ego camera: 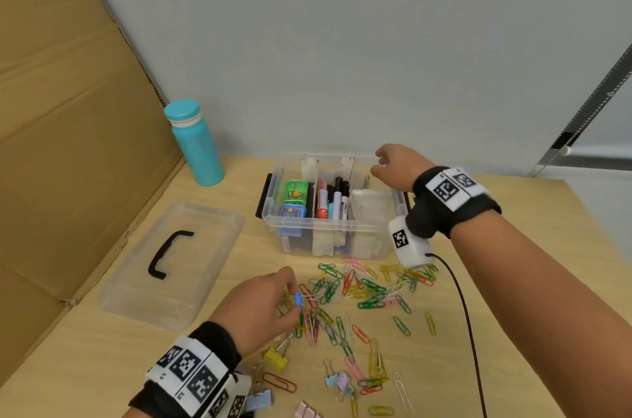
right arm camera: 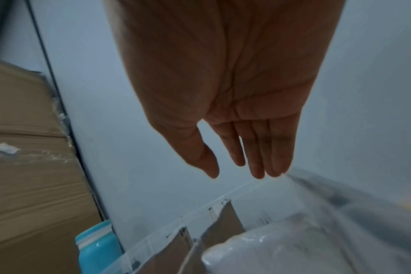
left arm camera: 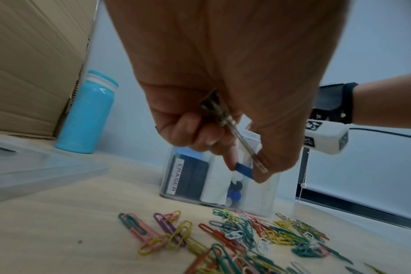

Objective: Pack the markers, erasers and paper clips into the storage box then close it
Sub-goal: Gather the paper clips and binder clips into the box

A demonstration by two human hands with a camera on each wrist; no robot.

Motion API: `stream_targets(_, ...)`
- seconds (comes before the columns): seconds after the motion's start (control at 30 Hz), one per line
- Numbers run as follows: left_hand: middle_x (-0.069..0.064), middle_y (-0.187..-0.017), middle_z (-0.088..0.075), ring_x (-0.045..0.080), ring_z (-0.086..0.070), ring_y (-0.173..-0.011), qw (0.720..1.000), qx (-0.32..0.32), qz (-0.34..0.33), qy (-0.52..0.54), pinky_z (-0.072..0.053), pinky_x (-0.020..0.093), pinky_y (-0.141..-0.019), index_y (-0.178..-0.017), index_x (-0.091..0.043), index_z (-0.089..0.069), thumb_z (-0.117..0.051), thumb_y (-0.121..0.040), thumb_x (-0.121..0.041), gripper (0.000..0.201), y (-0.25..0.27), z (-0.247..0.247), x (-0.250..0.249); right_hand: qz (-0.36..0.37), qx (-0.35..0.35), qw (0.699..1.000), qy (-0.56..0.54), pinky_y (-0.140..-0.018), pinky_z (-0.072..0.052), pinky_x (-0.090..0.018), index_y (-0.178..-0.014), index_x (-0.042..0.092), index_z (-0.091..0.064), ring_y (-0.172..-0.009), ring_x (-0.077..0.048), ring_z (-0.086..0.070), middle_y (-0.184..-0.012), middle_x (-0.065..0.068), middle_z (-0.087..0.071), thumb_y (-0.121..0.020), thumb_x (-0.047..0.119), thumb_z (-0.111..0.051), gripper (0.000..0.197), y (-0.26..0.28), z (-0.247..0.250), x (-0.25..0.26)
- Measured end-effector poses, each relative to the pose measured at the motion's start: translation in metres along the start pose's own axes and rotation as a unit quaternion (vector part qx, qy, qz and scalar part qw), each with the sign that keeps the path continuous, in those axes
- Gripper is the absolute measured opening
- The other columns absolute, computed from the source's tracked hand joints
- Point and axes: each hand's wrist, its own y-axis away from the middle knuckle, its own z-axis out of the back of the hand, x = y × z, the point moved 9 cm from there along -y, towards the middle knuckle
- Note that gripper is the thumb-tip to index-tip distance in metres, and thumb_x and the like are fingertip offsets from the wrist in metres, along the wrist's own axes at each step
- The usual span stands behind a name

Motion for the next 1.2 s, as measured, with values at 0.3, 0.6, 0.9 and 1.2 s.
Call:
stream_targets(0.3, -0.007, -0.071, -0.053, 0.003, -0.048, -0.06, 0.994, -0.102, -0.014, -0.036, -0.041, 0.019, -0.053, -0.099, -0.033, -0.042, -0.05, -0.09, -0.044, 0.016, -0.025, 0.063, -0.049, 0.073, -0.167, 0.983, 0.003, -0.109, -0.033, -0.031, -0.144, 0.01, -0.037, -0.132, -0.019, -0.04, -0.145, -0.007, -0.044, -0.1, 0.029, -0.034, 0.047, 0.098, -0.033, -0.034)
stream_targets(0.6, 0.006, -0.095, -0.065, 0.026, -0.057, -0.079, 0.975, -0.104, -0.016, -0.198, -0.041, 0.031, -0.065, -0.109, -0.014, -0.049, -0.053, -0.088, -0.031, 0.028, -0.173, 0.107, -0.115, 0.069, -0.212, 0.975, -0.014, -0.106, -0.038, -0.031, -0.148, 0.01, -0.03, -0.134, -0.019, -0.042, -0.149, -0.006, -0.041, -0.092, 0.044, -0.011, 0.068, 0.106, -0.054, -0.043)
stream_targets(0.9, 0.012, -0.129, -0.056, 0.029, -0.056, -0.114, 0.996, 0.0, 0.023, -0.084, -0.045, 0.035, -0.089, -0.132, -0.007, -0.043, -0.061, -0.087, -0.045, 0.062, -0.221, 0.092, -0.107, 0.064, -0.215, 0.974, -0.019, -0.104, -0.041, -0.032, -0.147, 0.011, -0.031, -0.131, -0.02, -0.045, -0.148, -0.006, -0.042, -0.09, 0.046, -0.009, 0.071, 0.107, -0.055, -0.044)
stream_targets(1.2, -0.016, -0.088, -0.061, 0.004, -0.057, -0.068, 0.987, -0.146, -0.059, 0.035, -0.048, 0.026, -0.069, -0.103, -0.027, -0.06, -0.052, -0.091, -0.031, 0.015, -0.087, 0.134, -0.068, 0.075, -0.203, 0.975, -0.053, -0.109, -0.037, -0.036, -0.149, 0.013, -0.027, -0.136, -0.021, -0.038, -0.153, -0.005, -0.034, -0.101, 0.031, -0.028, 0.051, 0.104, -0.061, -0.048)
